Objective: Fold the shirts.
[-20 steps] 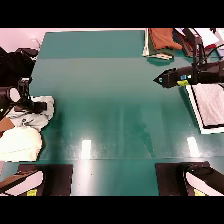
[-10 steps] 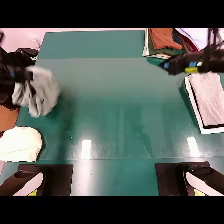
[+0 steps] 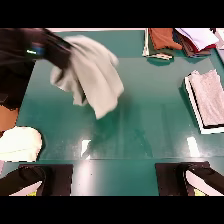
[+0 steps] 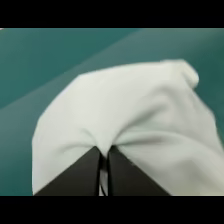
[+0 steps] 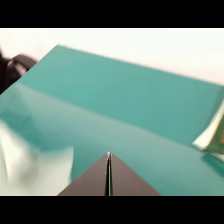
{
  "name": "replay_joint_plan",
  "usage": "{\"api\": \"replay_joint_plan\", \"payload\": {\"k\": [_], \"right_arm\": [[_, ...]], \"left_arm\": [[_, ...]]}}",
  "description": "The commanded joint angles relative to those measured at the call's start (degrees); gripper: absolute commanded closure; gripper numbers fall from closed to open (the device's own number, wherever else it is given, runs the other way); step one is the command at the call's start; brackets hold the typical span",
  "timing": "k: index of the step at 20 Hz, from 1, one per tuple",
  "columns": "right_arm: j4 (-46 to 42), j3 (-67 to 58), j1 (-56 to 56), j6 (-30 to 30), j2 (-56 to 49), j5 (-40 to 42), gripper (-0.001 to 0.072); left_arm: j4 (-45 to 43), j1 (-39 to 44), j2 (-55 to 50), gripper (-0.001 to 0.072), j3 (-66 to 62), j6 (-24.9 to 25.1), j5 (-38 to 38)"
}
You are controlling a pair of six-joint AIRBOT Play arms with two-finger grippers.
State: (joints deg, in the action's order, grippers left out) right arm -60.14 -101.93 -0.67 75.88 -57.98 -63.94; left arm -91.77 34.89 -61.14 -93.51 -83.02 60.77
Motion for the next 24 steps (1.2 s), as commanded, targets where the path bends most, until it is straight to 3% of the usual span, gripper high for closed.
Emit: {"api": "replay_joint_plan", "payload": {"k": [1,2,3,6,9,13,18,22,24], "right_arm": [[0.13,-3.43,3.85,0.02,0.02,-2.67,0.069],[0.13,-3.43,4.37,0.02,0.0,-3.72,0.069],[0.09,-3.43,4.5,0.02,0.0,-4.96,0.0691],[0.0,-3.32,4.44,0.0,0.0,-5.75,0.0691],[0.0,-3.32,4.44,0.0,0.0,-5.77,0.069],[0.11,-3.32,4.44,0.0,-0.83,-6.6,0.0691],[0.24,-3.32,4.42,0.02,-3.74,-9.44,0.069],[0.59,-3.32,4.42,0.02,-5.9,-10.6,0.0691],[0.57,-3.32,4.42,0.02,-6.45,-10.99,0.0691]], "left_arm": [[4.96,8.28,-10.32,0.068,-0.87,2.84,-2.62],[7.1,8.59,-13.07,0.0497,-0.87,3.58,-3.43],[8.0,8.22,-15.06,0.0201,-0.87,2.67,-4.04],[7.85,1.07,-15.54,0.019,-0.87,-2.05,-1.22],[10.23,-11.39,-15.37,0.0189,1.11,-5.27,5.66],[21.11,-22.32,-15.41,0.0189,15.39,-5.25,0.24],[27.67,-23.71,-20.7,0.0189,28.98,-4.96,-4.39],[35.85,-22.6,-25.99,0.0189,30.36,0.13,-6.4],[36.39,-20.76,-27.08,0.019,30.36,0.15,-8.26]]}}
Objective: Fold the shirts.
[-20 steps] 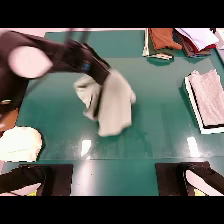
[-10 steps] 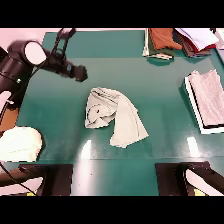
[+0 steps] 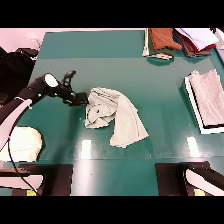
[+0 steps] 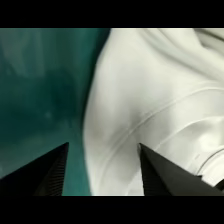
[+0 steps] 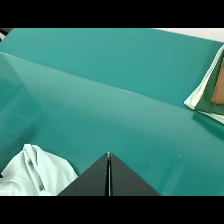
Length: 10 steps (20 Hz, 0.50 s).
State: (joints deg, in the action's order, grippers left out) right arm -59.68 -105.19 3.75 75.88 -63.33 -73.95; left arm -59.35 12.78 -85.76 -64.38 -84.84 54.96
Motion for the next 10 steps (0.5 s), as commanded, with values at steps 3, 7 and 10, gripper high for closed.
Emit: {"api": "replay_joint_plan", "payload": {"k": [3,7,10], "right_arm": [[-0.35,-0.07,0.02,0.04,-1.18,-1.49,0.0691],[-0.55,5.11,0.02,0.15,-0.17,-5.27,0.0691],[-0.52,21.46,0.02,0.46,2.73,-5.97,0.0691]], "left_arm": [[3.98,2.29,-2.62,0.0473,0.59,1.77,-3.45],[1.86,0.98,-1.09,0.0685,-5.09,1.95,-1.95],[-1.25,0.87,1.68,0.0685,-9.31,1.97,-1.66]]}}
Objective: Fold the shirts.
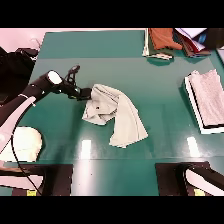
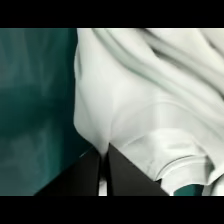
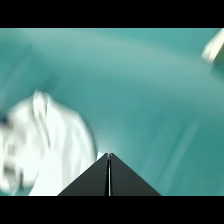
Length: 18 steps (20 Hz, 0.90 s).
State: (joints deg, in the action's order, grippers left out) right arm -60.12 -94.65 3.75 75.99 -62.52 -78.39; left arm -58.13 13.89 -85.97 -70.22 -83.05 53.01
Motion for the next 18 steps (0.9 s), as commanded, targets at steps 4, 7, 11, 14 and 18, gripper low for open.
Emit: {"api": "replay_joint_plan", "payload": {"k": [4,7,11,14,18], "right_arm": [[0.17,37.33,-0.02,0.33,2.8,3.91,0.0299],[3.1,49.44,-1.14,-0.33,-1.9,6.8,0.0273],[6.43,53.27,-8.09,-1.55,-9.22,11.41,0.0278],[6.62,53.24,-12.13,-1.53,-13.0,14.23,0.0283],[6.58,53.24,-14.29,-2.05,-14.43,15.02,0.041]], "left_arm": [[-3.39,-0.22,3.41,0.0684,-4.96,0.92,0.79],[-3.41,-0.22,3.37,0.0684,-4.96,0.9,1.2],[-3.41,-0.24,3.37,0.0684,-4.96,0.92,1.55],[-3.41,-0.24,3.37,0.0684,-4.96,0.96,2.03],[-3.39,-0.22,3.37,0.0684,-4.96,1.01,2.16]]}}
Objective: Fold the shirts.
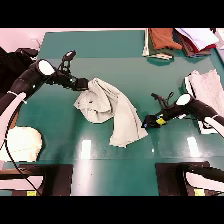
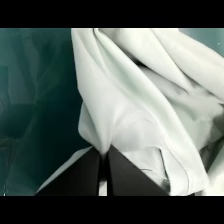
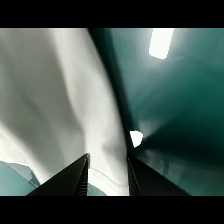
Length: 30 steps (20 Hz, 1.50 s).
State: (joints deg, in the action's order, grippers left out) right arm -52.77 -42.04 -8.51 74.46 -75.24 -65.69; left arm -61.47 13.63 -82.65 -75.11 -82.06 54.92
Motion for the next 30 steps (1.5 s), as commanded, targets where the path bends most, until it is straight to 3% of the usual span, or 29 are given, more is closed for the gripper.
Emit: {"api": "replay_joint_plan", "payload": {"k": [1,2,6,10,18,24,30], "right_arm": [[-0.79,0.63,-2.47,-0.61,-1.42,2.78,0.0524],[-0.87,0.57,-2.58,-0.68,-0.61,3.5,0.0693],[-4.07,-5.73,1.53,-0.61,8.52,3.69,0.0692],[-7.89,-22.21,11.15,-0.57,20.68,0.7,0.0692],[-7.91,-50.84,27.61,-0.61,32.06,-4.2,0.0692],[-7.63,-62.25,30.95,-0.44,29.0,-10.64,0.0692],[-7.45,-54.97,27.5,2.34,16.13,-18.45,0.0693]], "left_arm": [[-0.04,0.04,0.07,0.0684,-0.07,0.0,0.28],[-0.09,0.02,0.22,0.0685,-0.15,0.02,0.59],[-6.43,0.02,4.46,0.0685,-4.68,-0.39,2.75],[-13.92,0.02,15.45,0.0684,-13.64,-0.35,3.13],[-14.38,0.04,36.59,0.0685,-26.88,1.6,6.47],[-11.54,0.04,39.76,0.0685,-28.7,2.91,12.04],[-11.15,0.04,26.49,0.0684,-15.76,4.5,18.32]]}}
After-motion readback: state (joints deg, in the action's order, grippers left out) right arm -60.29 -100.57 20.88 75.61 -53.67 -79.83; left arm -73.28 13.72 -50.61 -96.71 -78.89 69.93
